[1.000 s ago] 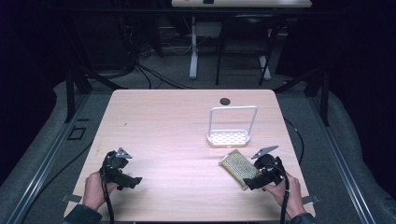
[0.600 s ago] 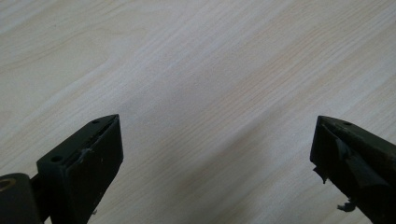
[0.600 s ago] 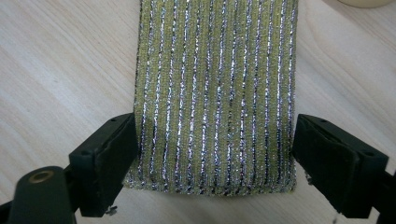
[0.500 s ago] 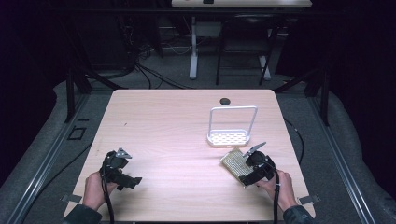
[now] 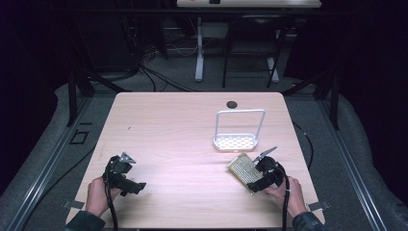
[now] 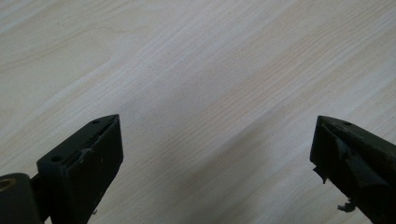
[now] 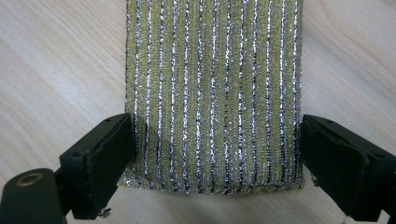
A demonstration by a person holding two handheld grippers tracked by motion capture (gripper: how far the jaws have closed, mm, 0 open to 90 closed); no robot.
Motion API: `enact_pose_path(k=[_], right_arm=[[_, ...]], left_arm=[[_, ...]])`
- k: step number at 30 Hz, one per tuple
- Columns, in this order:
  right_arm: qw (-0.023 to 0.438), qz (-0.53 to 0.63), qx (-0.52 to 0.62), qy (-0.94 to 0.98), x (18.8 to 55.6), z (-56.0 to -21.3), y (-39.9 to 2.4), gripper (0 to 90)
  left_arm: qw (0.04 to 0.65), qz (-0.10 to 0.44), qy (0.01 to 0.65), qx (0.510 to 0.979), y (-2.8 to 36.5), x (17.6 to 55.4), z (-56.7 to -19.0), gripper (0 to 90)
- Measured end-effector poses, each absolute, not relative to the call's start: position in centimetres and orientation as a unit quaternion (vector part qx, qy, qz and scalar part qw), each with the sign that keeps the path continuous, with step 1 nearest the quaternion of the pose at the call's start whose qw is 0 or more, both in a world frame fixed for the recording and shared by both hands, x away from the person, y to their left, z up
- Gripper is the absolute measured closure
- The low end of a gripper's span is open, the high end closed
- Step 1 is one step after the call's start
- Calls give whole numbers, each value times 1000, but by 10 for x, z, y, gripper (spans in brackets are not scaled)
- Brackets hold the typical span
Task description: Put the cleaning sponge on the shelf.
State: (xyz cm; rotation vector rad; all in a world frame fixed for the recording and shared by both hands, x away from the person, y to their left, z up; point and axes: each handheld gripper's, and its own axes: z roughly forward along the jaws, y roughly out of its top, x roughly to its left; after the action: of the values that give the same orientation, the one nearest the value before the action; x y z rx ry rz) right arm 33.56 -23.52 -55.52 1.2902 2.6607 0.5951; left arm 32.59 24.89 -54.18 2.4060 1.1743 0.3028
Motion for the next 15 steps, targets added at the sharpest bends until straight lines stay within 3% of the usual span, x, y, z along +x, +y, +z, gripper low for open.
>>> enact_pose_path(k=[15], right_arm=[[78,177,430,882,332,-553,-230,170]], left_arm=[[221,110,424,871,249,324,-542,29]])
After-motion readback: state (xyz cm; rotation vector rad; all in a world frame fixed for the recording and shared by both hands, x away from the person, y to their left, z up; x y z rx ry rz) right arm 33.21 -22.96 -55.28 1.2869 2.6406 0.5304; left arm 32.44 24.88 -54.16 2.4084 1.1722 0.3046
